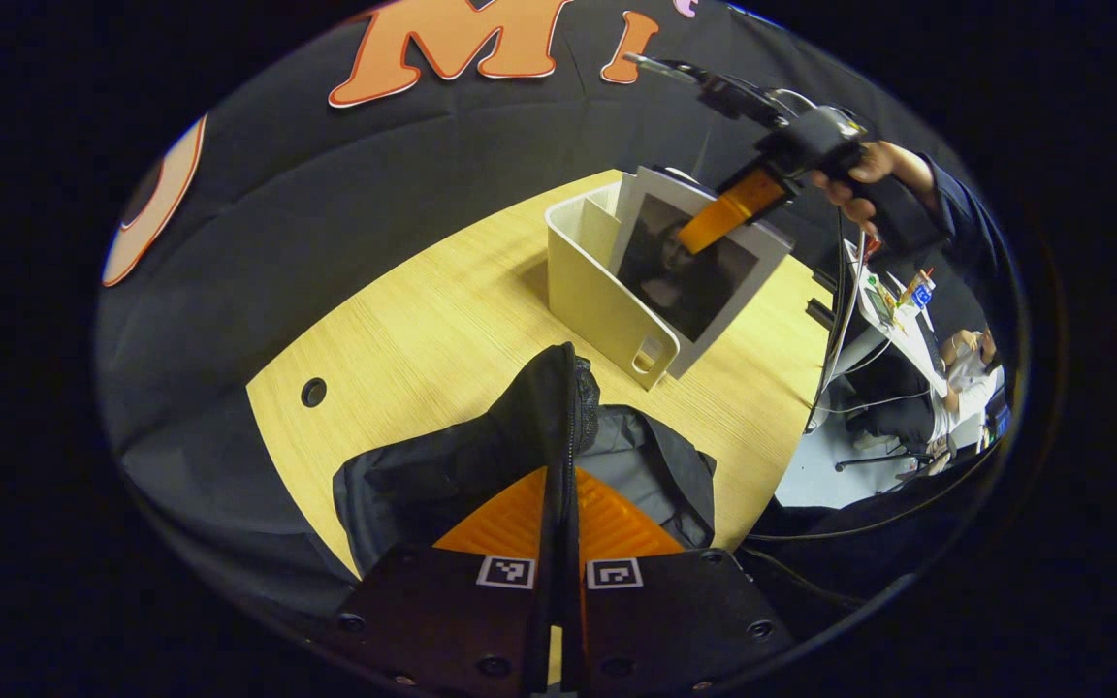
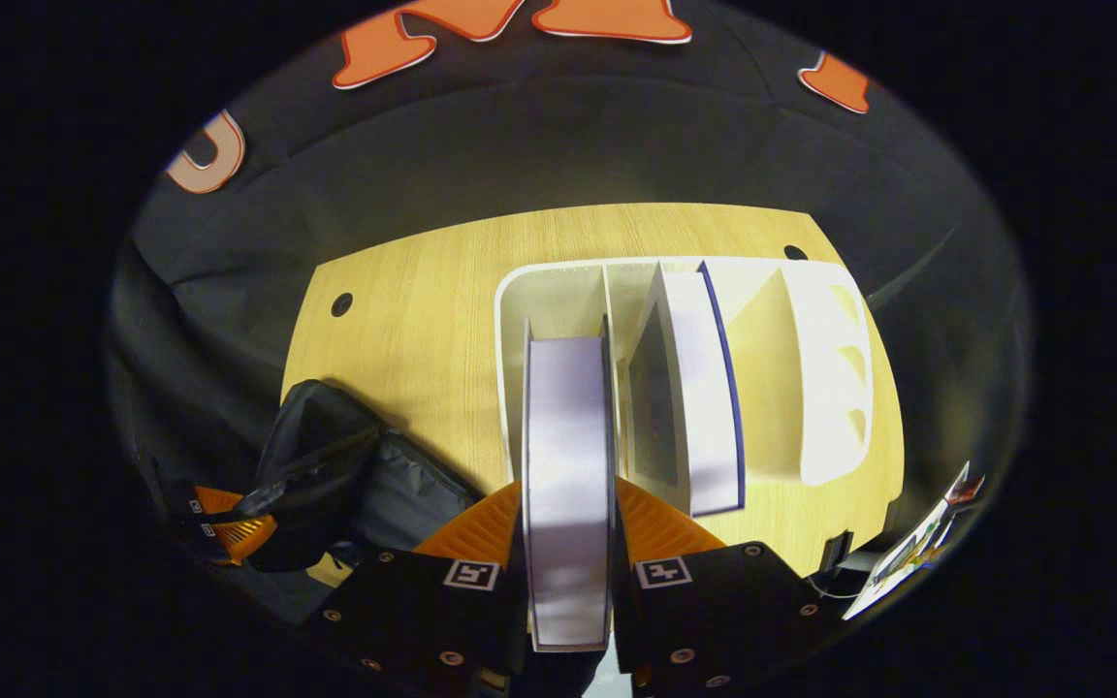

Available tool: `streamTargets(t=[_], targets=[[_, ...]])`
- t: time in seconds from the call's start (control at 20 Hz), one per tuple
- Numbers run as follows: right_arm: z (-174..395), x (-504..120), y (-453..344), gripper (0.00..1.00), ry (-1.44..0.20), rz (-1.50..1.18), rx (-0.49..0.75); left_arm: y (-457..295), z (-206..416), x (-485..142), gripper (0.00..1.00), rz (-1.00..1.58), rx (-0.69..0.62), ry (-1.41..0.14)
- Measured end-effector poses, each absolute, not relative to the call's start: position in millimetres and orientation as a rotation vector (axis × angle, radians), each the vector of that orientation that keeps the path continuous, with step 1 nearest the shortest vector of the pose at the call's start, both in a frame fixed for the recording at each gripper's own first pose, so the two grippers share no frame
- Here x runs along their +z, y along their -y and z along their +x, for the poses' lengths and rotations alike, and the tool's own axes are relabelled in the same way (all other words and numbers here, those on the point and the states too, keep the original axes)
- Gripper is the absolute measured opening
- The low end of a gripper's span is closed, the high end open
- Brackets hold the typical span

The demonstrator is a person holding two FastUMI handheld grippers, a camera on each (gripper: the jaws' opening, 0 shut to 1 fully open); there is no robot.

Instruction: Open the schoolbag, grab two books from the bookshelf and put them into the schoolbag.

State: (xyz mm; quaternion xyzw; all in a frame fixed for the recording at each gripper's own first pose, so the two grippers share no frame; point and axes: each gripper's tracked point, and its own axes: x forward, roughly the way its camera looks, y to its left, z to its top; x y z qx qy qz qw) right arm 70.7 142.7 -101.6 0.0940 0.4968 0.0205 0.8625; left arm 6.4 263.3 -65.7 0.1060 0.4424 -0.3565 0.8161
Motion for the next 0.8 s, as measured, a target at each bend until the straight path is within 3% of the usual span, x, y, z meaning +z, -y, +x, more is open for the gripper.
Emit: streamTargets(t=[0.8], targets=[[-63,-100,-136,0.34,-0.869,0.602,0.105,-265,12,-72,0.06,0.183,-0.736,-0.962]])
